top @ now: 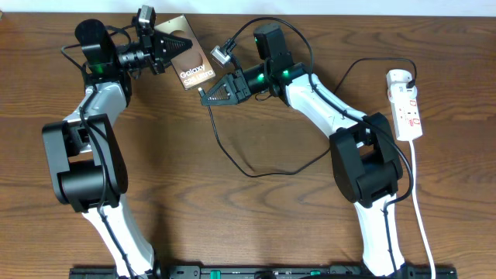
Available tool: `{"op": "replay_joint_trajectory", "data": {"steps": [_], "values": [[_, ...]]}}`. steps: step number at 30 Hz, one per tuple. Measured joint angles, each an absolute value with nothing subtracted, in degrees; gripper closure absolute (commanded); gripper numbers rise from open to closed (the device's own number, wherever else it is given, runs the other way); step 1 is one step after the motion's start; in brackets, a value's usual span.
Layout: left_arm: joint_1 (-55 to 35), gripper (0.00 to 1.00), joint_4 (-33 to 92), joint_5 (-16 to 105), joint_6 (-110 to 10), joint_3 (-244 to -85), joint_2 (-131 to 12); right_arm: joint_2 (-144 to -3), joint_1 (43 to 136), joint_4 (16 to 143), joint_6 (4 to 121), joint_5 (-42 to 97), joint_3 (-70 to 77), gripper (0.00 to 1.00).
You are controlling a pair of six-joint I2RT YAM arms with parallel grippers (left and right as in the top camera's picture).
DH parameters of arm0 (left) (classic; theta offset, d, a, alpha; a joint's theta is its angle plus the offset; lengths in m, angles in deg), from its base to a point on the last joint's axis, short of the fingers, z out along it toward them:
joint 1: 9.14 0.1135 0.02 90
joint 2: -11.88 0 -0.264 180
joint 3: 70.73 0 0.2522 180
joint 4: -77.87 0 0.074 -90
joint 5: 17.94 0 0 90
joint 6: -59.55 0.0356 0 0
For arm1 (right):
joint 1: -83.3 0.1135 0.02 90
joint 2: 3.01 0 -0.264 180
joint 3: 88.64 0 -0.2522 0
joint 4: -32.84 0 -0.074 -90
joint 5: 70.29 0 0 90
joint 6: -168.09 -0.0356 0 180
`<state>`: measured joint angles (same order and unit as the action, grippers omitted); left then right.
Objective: Plug charger to phone and switch on socket
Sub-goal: 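Push the cable plug into the phone's bottom port with the right gripper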
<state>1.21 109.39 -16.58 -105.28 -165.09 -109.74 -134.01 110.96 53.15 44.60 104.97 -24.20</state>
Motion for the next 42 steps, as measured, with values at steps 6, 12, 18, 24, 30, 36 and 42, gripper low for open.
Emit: {"op": "replay_joint_trajectory", "data": {"steps": [6,12,18,24,30,36,42], "values": [[1.2,0.93,109.8,-16.6,-105.3,-165.1,-109.7,-134.0,110.9,53.1,44.6,105.0,-24.2,0.99],[1.2,0.93,110.6,-16.6,-105.4,-165.1,-109.7,-134.0,110.6,53.1,44.6,105.0,-24.2,0.99],[1.2,0.92,110.7,-16.6,-105.4,-165.1,-109.7,-134.0,110.3,53.1,44.6,104.9,-24.2,0.99],[1.2,0.93,111.3,-16.6,-105.4,-165.1,-109.7,-134.0,110.0,53.1,44.6,104.9,-24.2,0.99],[1.0,0.93,111.5,-16.6,-105.4,-165.1,-109.7,-134.0,110.0,53.1,44.6,104.9,-24.2,0.99],[0.4,0.93,111.5,-16.6,-105.4,-165.1,-109.7,-134.0,110.0,53.1,44.6,104.6,-24.2,0.99],[0.2,0.93,111.6,-16.5,-105.4,-165.1,-109.7,-134.0,110.0,53.2,44.6,104.6,-24.2,0.99]]}}
